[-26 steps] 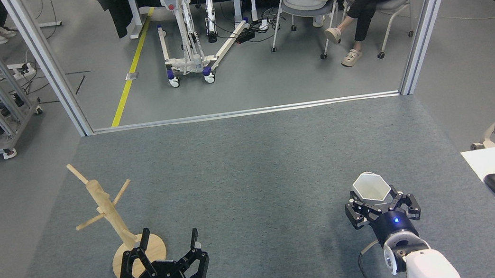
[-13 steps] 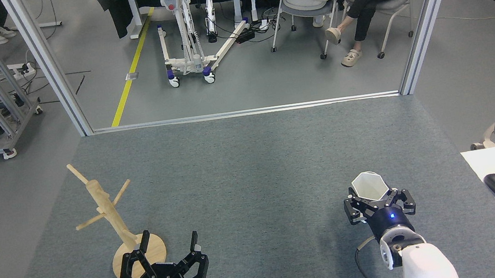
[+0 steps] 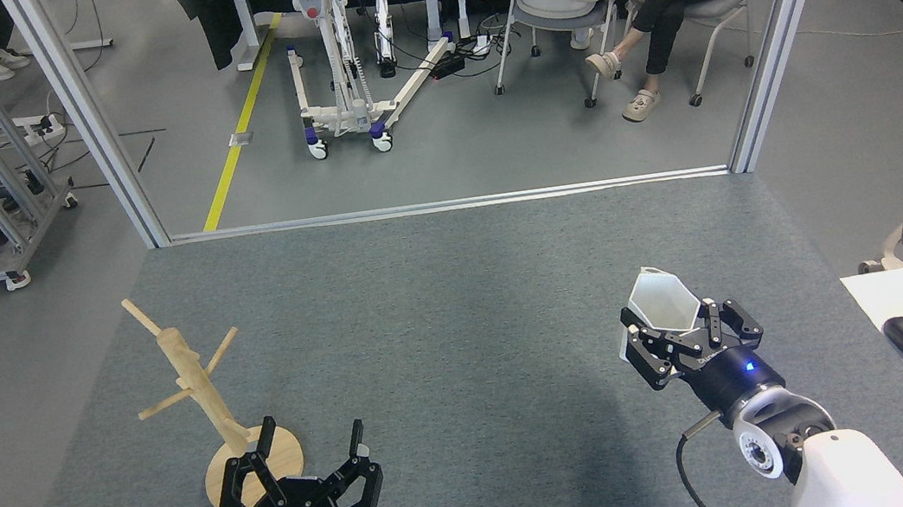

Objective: Hang cup on storage rack
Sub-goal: 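Carry the cup with the right gripper toward the left gripper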

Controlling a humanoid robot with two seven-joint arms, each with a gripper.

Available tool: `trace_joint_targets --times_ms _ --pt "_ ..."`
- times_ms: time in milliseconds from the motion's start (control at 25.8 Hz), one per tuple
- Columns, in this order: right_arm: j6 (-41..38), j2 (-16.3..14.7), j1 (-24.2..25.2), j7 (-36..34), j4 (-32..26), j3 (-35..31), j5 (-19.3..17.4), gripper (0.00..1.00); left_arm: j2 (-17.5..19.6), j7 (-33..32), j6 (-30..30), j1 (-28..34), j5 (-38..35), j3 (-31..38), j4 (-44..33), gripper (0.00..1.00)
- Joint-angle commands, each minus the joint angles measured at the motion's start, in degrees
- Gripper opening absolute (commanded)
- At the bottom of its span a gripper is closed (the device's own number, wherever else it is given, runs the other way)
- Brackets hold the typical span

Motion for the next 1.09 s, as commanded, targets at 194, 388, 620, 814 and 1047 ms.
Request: trace_joint_targets --times_ms 194,388,620,814,1047 --pt "2.1 0.0 6.4 7.6 -17.0 1.8 -0.7 0.09 0.4 -0.1 -3.3 -0.4 0.0 0.0 -0.9 0.99" --pt "16.2 1.0 2.4 7.9 -20.1 12.6 -0.7 0.09 0.5 -0.6 -3.4 -0.4 0.1 -0.1 -0.6 0.99" --pt "31.6 4.0 -3.5 8.2 -20.0 22.7 -0.4 0.08 0.0 -2.8 -8.9 -0.1 0.3 -1.6 1.8 0.98" --pt "41.1 6.2 -9.1 15.3 -19.8 29.9 -0.5 0.08 -1.3 -6.9 -10.6 -0.4 0.3 -5.2 2.1 0.97" --pt "51.6 8.6 -13.2 19.3 -19.2 36.1 -0.7 0.08 -8.6 -9.2 -7.9 -1.1 1.2 -7.4 3.7 0.95"
